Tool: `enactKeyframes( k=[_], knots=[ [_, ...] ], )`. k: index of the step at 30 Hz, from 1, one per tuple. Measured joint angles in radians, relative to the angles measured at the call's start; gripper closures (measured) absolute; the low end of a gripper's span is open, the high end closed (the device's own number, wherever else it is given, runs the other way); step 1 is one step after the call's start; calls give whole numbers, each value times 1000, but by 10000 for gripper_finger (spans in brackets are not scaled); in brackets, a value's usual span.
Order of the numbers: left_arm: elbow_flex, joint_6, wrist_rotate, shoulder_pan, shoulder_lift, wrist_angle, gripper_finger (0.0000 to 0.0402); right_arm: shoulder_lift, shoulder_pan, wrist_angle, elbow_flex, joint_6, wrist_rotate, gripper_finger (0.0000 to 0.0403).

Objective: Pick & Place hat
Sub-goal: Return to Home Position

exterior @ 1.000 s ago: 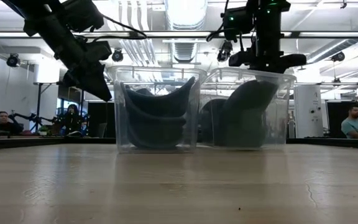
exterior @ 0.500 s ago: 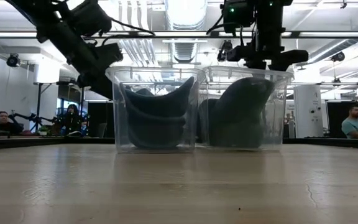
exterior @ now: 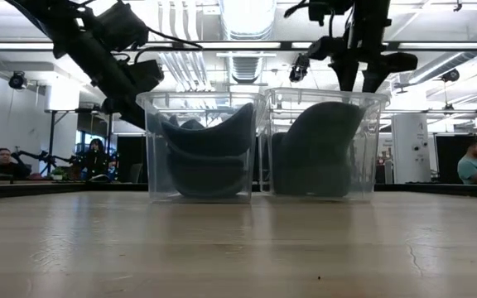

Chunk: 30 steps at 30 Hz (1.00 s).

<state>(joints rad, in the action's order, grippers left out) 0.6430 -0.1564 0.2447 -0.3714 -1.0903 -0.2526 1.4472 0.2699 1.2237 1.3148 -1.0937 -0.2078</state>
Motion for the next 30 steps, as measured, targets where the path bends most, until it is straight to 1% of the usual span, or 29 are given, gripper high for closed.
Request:
enactKeyframes(
  k=[5,10,13,16,18,21,22,24,27,29,30],
  knots=[
    [20,-60,-17,2,43,-118,328,-14,0,1,0,27,-1,239],
    [79,-147,-127,2,120,-263,328,-26,-10,-6,0,57,-1,244],
    [110,-207,-187,4,173,-295,328,-43,-27,-29,0,110,-7,247],
    [135,-278,-234,4,226,-307,328,-76,-63,-99,0,197,-28,252],
    [139,-291,-298,6,264,-295,328,-105,-93,-156,0,272,-33,255],
    [139,-292,-440,8,313,-261,328,-150,-142,-236,-3,383,-42,260],
    [139,-296,-477,8,325,-261,328,-162,-156,-242,-4,412,-61,262],
    [139,-309,-516,8,345,-265,328,-185,-176,-217,-3,454,-111,265],
    [139,-339,-516,7,373,-299,328,-220,-179,-179,3,459,-130,268],
    [139,-442,-517,8,391,-331,328,-249,-178,-187,6,381,-132,269],
    [138,-454,-519,12,399,-332,328,-263,-180,-185,6,350,-117,268]
  ],
)
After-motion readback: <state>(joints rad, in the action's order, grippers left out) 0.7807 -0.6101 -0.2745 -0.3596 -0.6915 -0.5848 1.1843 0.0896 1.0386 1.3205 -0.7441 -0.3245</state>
